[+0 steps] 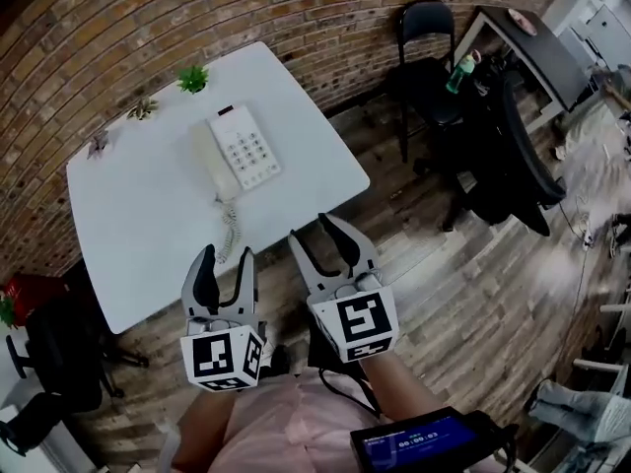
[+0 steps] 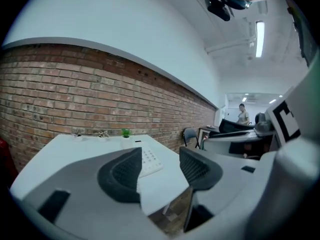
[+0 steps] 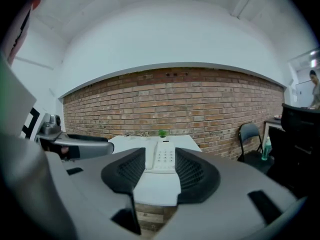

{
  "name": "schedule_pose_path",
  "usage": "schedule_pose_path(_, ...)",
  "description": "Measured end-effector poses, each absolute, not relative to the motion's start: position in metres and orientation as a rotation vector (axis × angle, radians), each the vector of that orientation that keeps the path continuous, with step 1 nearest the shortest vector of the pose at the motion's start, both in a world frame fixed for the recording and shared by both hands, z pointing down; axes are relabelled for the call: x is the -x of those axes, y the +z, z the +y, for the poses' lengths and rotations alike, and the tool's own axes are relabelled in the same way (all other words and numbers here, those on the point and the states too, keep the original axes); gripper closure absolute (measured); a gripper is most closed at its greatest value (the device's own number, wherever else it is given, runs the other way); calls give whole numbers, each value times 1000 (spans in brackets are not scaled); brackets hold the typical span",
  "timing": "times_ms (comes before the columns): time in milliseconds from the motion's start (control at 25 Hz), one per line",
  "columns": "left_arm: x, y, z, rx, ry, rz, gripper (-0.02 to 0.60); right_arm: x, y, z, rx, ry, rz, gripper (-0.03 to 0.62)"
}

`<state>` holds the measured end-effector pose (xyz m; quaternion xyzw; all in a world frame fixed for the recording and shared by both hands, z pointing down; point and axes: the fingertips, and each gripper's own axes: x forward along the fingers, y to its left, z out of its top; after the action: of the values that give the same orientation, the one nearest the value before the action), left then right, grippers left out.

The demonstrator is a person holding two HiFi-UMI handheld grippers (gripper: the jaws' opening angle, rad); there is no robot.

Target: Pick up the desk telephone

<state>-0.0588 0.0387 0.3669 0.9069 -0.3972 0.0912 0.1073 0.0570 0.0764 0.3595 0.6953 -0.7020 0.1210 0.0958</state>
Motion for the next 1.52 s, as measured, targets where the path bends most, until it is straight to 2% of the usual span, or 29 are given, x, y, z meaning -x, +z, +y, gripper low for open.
schedule_pose_path(560, -3, 356, -68, -2509, 323, -1453, 334, -123, 367, -49, -1775, 479, -2327, 405)
schedule_pose_path(920, 2, 361, -88, -2398, 277, -1486, 319, -128, 362, -92, -1666, 440, -2354, 405)
schedule_pose_path(1520, 29, 405, -187, -2236, 234, -1434, 299, -108, 388, -188, -1579, 441, -2311, 402)
